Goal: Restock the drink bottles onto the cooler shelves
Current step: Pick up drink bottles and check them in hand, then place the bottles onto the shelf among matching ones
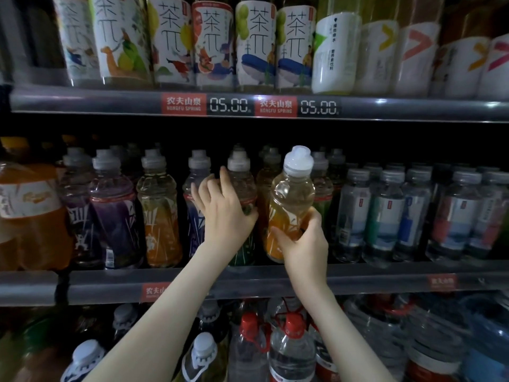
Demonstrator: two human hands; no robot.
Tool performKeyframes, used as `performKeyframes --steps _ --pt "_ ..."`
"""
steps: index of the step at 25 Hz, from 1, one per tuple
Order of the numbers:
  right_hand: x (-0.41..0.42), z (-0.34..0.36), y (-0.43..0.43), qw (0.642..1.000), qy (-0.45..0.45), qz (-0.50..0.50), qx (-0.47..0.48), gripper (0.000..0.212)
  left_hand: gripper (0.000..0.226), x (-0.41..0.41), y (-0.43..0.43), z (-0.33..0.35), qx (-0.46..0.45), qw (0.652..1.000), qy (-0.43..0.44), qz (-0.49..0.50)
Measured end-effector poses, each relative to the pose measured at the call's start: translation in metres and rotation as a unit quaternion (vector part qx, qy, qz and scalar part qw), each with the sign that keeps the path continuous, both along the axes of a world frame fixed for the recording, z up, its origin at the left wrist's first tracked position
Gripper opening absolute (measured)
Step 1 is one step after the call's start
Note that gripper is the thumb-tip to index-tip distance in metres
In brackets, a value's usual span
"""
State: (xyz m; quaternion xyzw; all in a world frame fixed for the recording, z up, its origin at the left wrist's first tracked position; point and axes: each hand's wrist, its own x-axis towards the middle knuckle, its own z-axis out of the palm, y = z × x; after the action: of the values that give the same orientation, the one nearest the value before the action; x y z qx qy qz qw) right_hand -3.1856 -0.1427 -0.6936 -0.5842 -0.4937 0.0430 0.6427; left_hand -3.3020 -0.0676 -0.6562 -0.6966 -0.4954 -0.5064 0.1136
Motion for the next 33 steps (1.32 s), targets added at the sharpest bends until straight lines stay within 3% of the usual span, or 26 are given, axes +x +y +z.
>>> performKeyframes --steps 4,7,10,14,16,18,21,24,27,31,33 --pt "-0.001 -0.006 0.01 0.999 0.003 -0.015 -0.039 0.068 0.091 -0.015 -0.024 -0.02 0.041 0.988 -0.078 -0.129" --pt "0.001 -0.005 0.017 0.996 -0.043 -0.023 -0.074 0.075 0.094 -0.033 -0.047 -0.029 -0.032 0.964 -0.13 -0.231" --pt "0.0 -0.001 0.027 0.985 -0.12 -0.036 -0.12 0.075 0.091 -0.043 -0.054 -0.029 0.011 0.952 -0.21 -0.222" --pt "0.001 -0.005 0.027 0.974 -0.155 -0.023 -0.166 0.067 0.092 -0.051 -0.059 -0.021 0.051 0.933 -0.289 -0.206" --pt "0.007 -0.007 0.022 0.972 -0.185 -0.032 -0.143 0.055 0.091 -0.051 -0.065 -0.012 0.066 0.934 -0.289 -0.2" --pt "0.023 -0.006 0.014 0.974 -0.215 -0.065 -0.043 0.044 0.09 -0.041 -0.073 -0.004 0.061 0.94 -0.271 -0.2" --pt "0.07 0.006 0.0 0.958 -0.219 -0.166 0.081 0.054 0.09 -0.02 -0.084 -0.001 0.023 0.941 -0.254 -0.223" --pt "0.133 0.018 -0.007 0.954 -0.191 -0.232 0.007 0.073 0.092 0.009 -0.092 0.001 -0.036 0.927 -0.257 -0.271" --pt "0.174 0.026 -0.005 0.962 -0.141 -0.198 -0.127 0.087 0.089 0.041 -0.098 0.002 -0.076 0.923 -0.245 -0.286" --pt "0.188 0.029 -0.003 0.97 -0.141 -0.12 -0.156 0.085 0.086 0.074 -0.104 0.0 -0.113 0.912 -0.254 -0.302" --pt "0.194 0.027 -0.008 0.963 -0.174 -0.141 -0.147 0.084 0.084 0.09 -0.106 0.0 -0.125 0.911 -0.238 -0.313"
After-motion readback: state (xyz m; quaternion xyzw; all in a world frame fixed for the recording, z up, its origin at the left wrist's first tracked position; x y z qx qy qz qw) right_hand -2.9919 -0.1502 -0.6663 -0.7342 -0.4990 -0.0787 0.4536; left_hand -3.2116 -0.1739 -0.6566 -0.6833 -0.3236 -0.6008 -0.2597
